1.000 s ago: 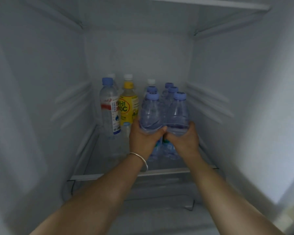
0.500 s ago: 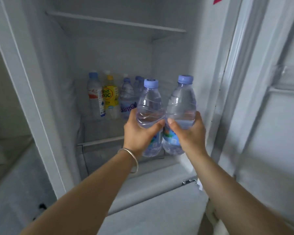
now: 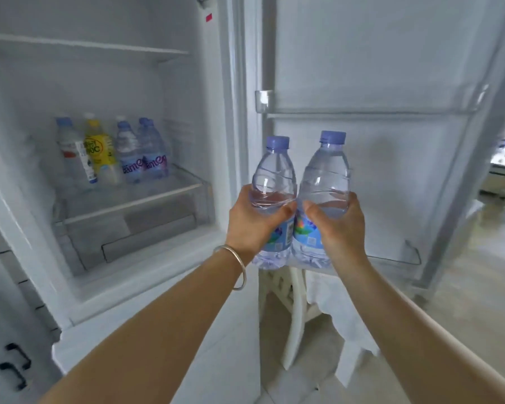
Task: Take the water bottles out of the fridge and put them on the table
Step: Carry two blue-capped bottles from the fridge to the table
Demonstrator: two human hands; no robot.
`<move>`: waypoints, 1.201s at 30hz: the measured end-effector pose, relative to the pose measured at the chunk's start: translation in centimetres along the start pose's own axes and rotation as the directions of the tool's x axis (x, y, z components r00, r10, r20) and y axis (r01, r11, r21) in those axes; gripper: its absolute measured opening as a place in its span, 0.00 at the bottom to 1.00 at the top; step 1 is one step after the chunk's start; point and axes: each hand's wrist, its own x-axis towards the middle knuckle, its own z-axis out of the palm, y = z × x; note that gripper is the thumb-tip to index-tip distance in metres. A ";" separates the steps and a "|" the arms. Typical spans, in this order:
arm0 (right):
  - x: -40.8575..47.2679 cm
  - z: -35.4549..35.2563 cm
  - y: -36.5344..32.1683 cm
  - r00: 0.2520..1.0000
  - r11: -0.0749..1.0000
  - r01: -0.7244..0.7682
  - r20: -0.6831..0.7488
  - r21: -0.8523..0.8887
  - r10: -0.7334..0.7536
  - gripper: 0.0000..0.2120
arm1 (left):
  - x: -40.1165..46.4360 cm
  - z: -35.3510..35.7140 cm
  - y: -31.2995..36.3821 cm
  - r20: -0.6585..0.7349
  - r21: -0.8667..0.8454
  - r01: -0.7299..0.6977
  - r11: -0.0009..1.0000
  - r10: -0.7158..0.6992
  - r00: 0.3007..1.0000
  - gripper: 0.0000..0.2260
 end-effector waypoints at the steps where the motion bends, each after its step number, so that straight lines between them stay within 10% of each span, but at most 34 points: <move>1: 0.2 -2.8 0.0 0.999 0.999 0.004 -0.036 -0.033 -0.006 0.25 | -0.9 2.7 0.5 0.021 -0.011 -0.004 1.000 0.004 1.000 0.21; 18: 8.7 -44.9 5.5 0.898 0.897 -0.250 -0.433 -0.364 0.074 0.25 | -10.3 45.1 5.1 0.398 -0.158 0.155 0.975 -0.081 0.914 0.21; 36: 38.0 -50.0 20.3 0.929 0.787 -0.299 -0.352 -0.540 0.111 0.33 | 9.8 69.0 -4.3 0.294 -0.156 0.357 0.921 -0.301 0.907 0.28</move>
